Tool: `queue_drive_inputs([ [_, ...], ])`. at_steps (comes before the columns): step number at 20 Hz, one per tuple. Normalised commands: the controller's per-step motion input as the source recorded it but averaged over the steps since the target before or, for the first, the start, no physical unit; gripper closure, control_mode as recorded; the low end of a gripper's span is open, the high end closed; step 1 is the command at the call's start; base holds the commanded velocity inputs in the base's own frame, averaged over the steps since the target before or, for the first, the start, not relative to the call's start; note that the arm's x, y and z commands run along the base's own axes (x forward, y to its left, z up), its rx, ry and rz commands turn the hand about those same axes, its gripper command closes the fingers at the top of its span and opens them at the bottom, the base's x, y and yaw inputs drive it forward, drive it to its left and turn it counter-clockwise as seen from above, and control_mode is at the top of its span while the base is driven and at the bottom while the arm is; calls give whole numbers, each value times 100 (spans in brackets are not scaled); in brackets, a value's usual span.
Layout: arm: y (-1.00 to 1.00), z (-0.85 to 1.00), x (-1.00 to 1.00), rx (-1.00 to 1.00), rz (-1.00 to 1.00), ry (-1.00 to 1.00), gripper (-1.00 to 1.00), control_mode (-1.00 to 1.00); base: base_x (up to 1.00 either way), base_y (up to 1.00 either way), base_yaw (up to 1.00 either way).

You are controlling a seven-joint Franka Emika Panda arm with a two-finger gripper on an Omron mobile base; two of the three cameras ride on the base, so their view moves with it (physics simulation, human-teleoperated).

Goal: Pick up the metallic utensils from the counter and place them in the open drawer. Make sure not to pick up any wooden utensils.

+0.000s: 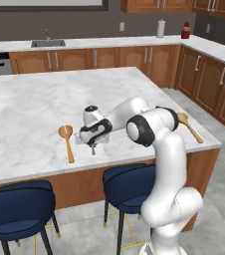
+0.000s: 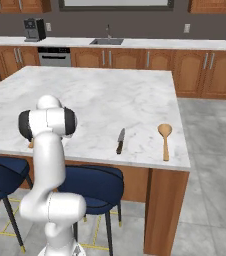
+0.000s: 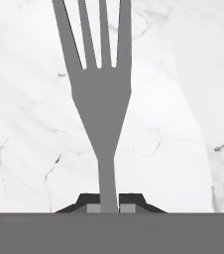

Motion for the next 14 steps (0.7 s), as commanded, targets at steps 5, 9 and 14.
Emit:
queue_drive_inputs([
  [5,-11,27,-15,1,0,7,100,-100,0,0,0],
  [9,-23,97,-79,7,0,-3,100,-100,0,0,0],
  [14,-61,100,-97,10,0,-5,100,-100,0,0,0],
])
